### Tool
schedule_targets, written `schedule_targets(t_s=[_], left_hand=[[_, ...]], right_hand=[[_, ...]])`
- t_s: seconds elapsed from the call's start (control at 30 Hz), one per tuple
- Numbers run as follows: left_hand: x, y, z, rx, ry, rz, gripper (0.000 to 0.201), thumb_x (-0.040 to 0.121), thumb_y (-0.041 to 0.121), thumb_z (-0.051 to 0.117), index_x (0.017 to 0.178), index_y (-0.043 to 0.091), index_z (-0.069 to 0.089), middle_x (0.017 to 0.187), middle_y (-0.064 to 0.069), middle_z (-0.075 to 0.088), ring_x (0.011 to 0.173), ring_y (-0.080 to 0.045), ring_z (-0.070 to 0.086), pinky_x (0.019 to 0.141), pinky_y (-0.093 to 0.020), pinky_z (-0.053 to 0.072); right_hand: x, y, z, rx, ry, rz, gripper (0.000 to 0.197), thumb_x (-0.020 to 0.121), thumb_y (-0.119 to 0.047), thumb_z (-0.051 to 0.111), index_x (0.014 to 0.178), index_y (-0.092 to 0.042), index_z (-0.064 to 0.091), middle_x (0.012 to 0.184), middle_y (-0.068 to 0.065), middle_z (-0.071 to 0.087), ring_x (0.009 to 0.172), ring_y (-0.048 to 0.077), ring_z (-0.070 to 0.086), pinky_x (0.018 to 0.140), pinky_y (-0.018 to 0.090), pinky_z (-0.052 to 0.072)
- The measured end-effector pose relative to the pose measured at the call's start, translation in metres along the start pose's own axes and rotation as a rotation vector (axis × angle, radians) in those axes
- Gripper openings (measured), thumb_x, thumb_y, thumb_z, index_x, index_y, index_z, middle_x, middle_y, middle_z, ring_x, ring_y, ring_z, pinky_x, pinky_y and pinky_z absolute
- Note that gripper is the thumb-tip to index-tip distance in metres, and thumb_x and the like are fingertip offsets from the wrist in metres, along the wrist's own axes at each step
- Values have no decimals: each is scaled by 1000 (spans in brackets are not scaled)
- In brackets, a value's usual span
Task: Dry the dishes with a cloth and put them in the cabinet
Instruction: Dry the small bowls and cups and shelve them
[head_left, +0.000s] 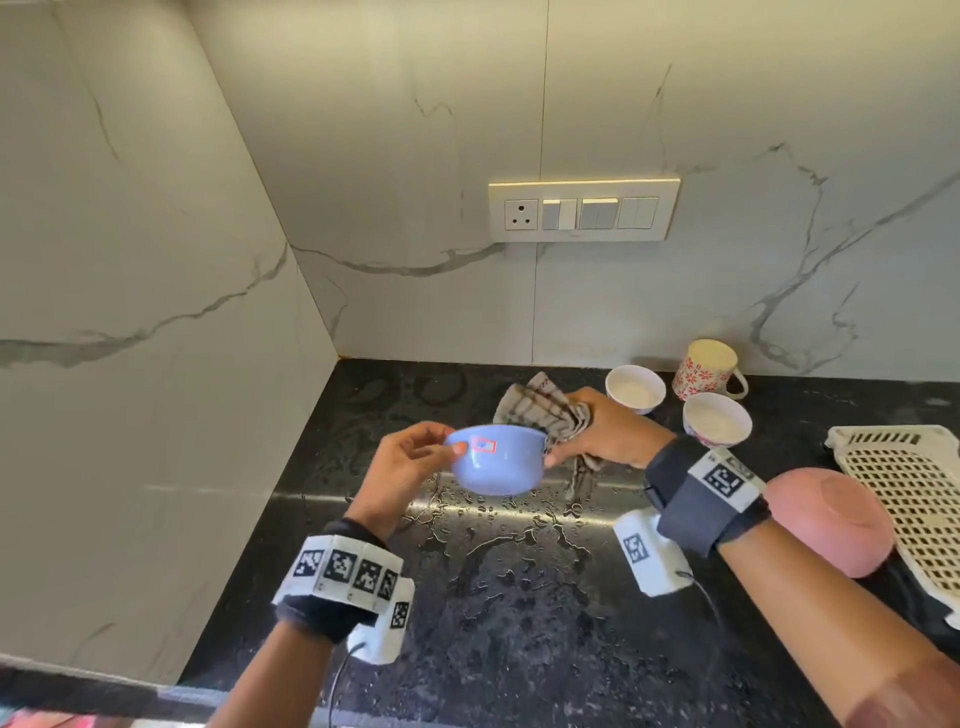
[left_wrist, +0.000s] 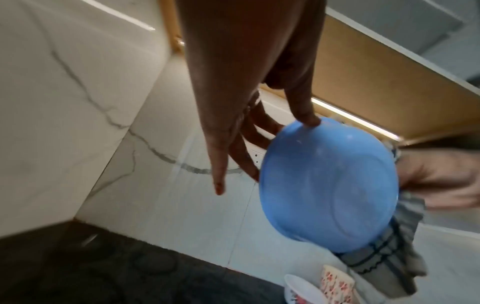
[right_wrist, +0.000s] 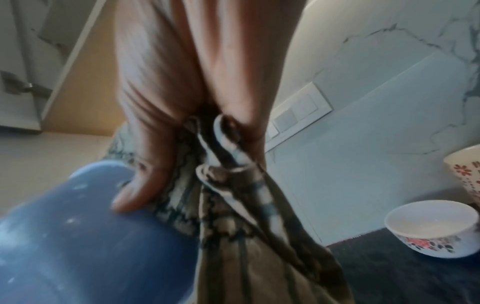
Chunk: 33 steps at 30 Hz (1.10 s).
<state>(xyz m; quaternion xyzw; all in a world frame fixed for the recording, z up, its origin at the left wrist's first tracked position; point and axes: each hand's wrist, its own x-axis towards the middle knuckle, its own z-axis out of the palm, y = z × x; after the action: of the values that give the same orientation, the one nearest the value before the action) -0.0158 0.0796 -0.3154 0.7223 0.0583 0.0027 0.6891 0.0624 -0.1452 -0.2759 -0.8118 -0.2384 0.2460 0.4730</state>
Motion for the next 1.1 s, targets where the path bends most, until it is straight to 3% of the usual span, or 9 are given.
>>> schedule_targets(t_s=[0.1, 0.23, 0.33, 0.43, 0.53, 0.63, 0.73, 0.97, 1.1], left_hand=[[-3, -1, -5, 54, -41, 0, 9, 86, 13, 63, 79, 8, 64, 68, 4, 68, 66, -8, 59, 63, -21, 45], [-11, -11, 8, 24, -68, -13, 15, 85, 22, 60, 91, 8, 59, 76, -5, 68, 71, -17, 61, 63, -28, 46], [-17, -14, 22, -51, -79, -30, 13, 94, 3, 49, 103, 9, 56, 89, -4, 70, 79, -12, 65, 67, -25, 51], [-21, -10, 32, -97, -67, 31, 25, 88, -7, 51, 109, 5, 57, 103, -7, 67, 90, -11, 65, 75, -20, 52], [-25, -12, 32, -94, -14, 79, 39, 73, 4, 57, 111, 13, 59, 110, -5, 67, 106, -18, 63, 89, -29, 51], [-31, -20, 32, -144, 15, 100, 39, 69, 7, 63, 107, 12, 59, 108, -11, 68, 104, -27, 63, 89, -41, 52], [-34, -21, 35, -163, 36, 156, 43, 65, 17, 68, 103, 2, 55, 98, -18, 65, 90, -26, 63, 81, -42, 52], [-36, -11, 36, -178, -35, 176, 40, 79, -29, 34, 105, -3, 51, 87, -2, 71, 84, -12, 66, 71, -22, 52], [-42, -8, 31, -212, -89, 174, 21, 81, -13, 46, 97, 1, 47, 81, -6, 72, 74, -17, 65, 68, -23, 51]], right_hand=[[7, 12, -4, 230, 338, 8, 30, 71, 11, 71, 100, 4, 66, 102, 20, 68, 72, -2, 65, 77, 17, 51], [2, 11, 12, 424, 635, -61, 26, 78, 7, 66, 100, -8, 65, 96, 9, 69, 82, 5, 64, 81, 26, 52], [-13, 4, 44, 310, 583, -224, 25, 82, 8, 63, 99, -10, 66, 85, -10, 69, 72, -11, 62, 67, 9, 49], [-22, 17, 81, 62, 386, -365, 38, 80, -7, 60, 116, -18, 61, 118, -13, 64, 115, -1, 54, 97, 16, 42], [-26, 32, 94, -1, 243, -398, 60, 75, -18, 60, 132, -30, 48, 149, -12, 32, 144, 6, 14, 118, 35, 16], [-27, 26, 95, 217, 112, -333, 58, 70, -32, 62, 127, -30, 52, 155, -14, 19, 144, 3, 5, 119, 42, 10], [-22, 13, 100, 374, 198, -253, 48, 67, -48, 66, 108, -25, 61, 150, -16, 25, 140, -4, 16, 117, 38, 20], [-3, 9, 103, 335, 450, -332, 29, 80, -15, 62, 107, -24, 59, 142, -11, 43, 130, 7, 43, 108, 30, 37], [4, -1, 83, 532, 495, -238, 29, 86, 4, 56, 103, -19, 65, 113, -2, 65, 96, 2, 64, 80, 16, 50]])
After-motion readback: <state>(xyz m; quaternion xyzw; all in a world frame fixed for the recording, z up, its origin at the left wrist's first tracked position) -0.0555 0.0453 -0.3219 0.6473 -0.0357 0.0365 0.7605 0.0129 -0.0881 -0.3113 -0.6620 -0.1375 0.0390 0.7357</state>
